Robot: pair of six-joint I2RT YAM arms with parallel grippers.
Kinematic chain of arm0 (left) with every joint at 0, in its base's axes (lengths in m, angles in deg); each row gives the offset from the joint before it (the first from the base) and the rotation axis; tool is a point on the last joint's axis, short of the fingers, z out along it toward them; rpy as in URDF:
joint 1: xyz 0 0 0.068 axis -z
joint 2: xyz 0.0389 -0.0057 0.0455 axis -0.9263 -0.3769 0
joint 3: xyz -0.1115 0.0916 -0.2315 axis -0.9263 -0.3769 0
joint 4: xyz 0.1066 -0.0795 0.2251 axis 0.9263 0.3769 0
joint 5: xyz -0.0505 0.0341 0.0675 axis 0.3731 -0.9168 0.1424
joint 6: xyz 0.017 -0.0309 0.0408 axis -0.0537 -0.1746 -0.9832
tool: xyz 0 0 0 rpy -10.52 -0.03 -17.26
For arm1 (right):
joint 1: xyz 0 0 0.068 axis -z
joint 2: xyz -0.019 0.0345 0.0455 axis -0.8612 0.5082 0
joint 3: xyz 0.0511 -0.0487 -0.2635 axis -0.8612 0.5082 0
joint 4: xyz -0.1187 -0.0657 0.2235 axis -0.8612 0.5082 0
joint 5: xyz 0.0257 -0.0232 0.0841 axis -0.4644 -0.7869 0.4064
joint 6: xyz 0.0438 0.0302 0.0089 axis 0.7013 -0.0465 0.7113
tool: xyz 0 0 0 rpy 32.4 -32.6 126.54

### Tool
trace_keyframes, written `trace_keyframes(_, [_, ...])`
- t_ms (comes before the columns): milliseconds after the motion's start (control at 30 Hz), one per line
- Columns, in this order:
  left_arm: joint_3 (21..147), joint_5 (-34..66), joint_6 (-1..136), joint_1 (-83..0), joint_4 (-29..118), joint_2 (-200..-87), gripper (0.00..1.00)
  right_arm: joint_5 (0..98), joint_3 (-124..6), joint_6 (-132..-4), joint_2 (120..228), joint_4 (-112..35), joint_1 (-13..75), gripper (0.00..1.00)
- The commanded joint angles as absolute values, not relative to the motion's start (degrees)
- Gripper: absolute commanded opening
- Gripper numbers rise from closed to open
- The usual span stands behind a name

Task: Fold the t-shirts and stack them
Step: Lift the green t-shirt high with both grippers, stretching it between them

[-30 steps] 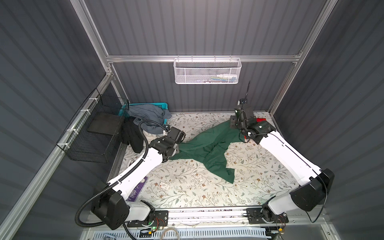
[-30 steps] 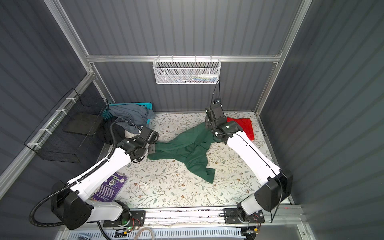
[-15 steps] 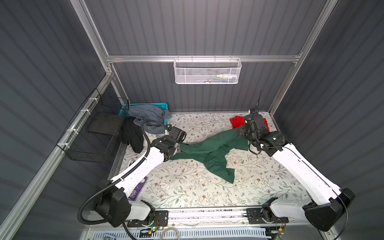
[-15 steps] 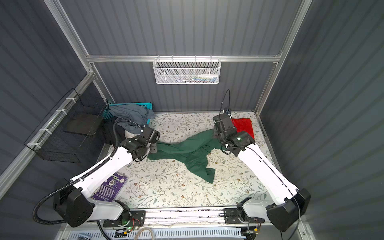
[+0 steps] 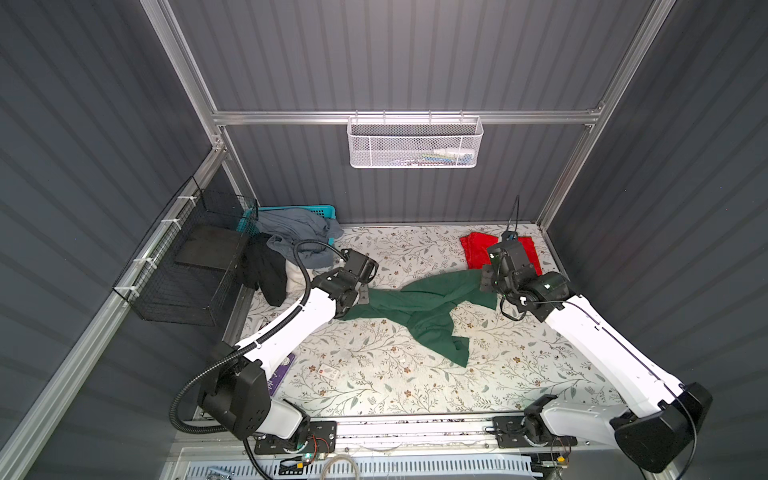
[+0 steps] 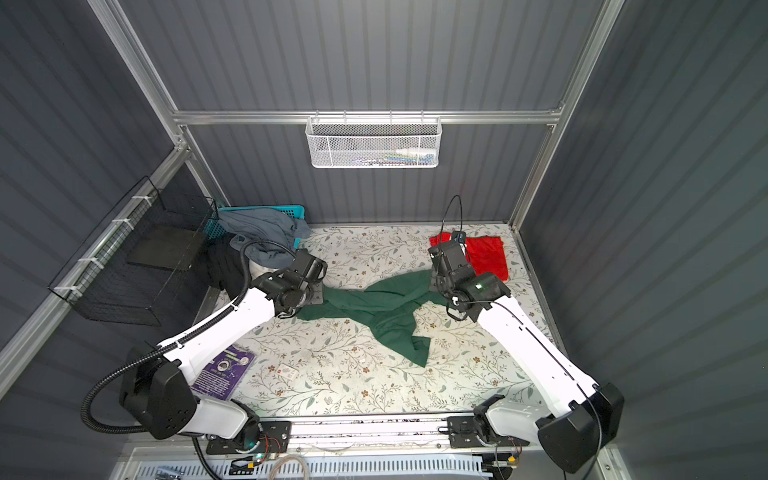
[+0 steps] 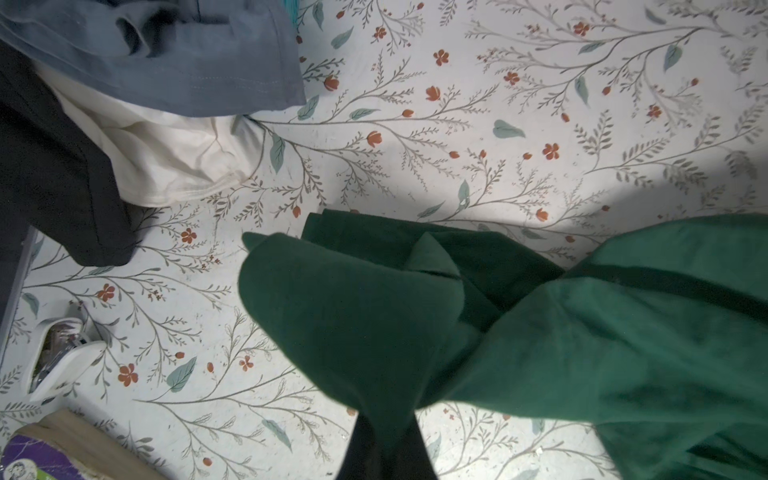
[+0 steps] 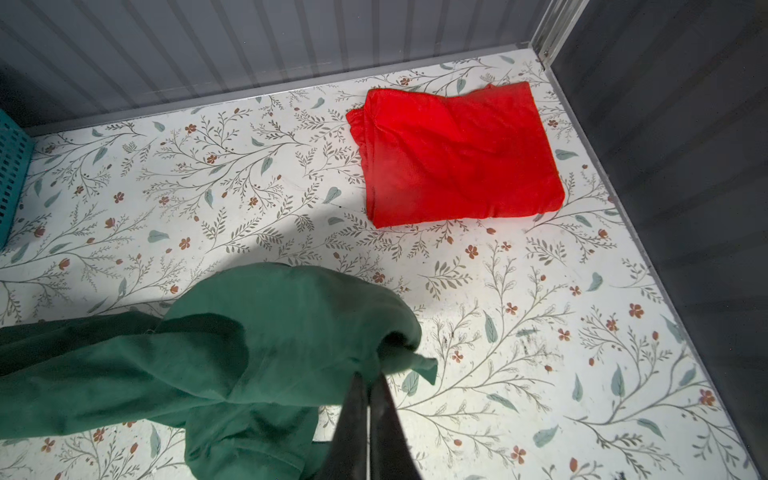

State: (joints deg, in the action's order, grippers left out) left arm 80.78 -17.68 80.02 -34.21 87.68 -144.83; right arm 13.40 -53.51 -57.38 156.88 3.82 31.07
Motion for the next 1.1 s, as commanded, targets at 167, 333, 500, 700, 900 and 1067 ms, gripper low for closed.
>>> trace_keyframes(167, [96.25, -21.25, 72.91, -38.84, 90.83, -141.62, 0.0, 10.22, -60.88, -63.42, 155.4, 4.98, 34.34, 0.0])
trace_keyframes(333, [103.87, -22.39, 70.08, -40.0, 92.69, -137.72, 0.0, 7.62, -67.82, -66.17, 152.97, 9.08, 34.64, 0.0])
trace_keyframes(500, [108.11, -23.78, 68.91, -40.0, 97.37, -132.91, 0.0, 4.18, -70.23, -68.18, 146.5, 11.68, 34.66, 0.0])
trace_keyframes(700, [107.74, -21.65, 71.08, -40.0, 101.33, -123.84, 0.0, 9.26, -74.32, -66.25, 141.82, 16.45, 34.54, 0.0])
trace_keyframes(900, [107.59, -17.02, 74.93, -39.99, 103.31, -117.31, 0.0, 11.37, -77.46, -66.73, 140.81, 18.44, 34.23, 0.0])
trace_keyframes(1067, [107.45, -19.5, 73.01, -39.99, 101.08, -123.48, 0.0, 12.28, -78.69, -70.72, 145.54, 12.96, 34.54, 0.0])
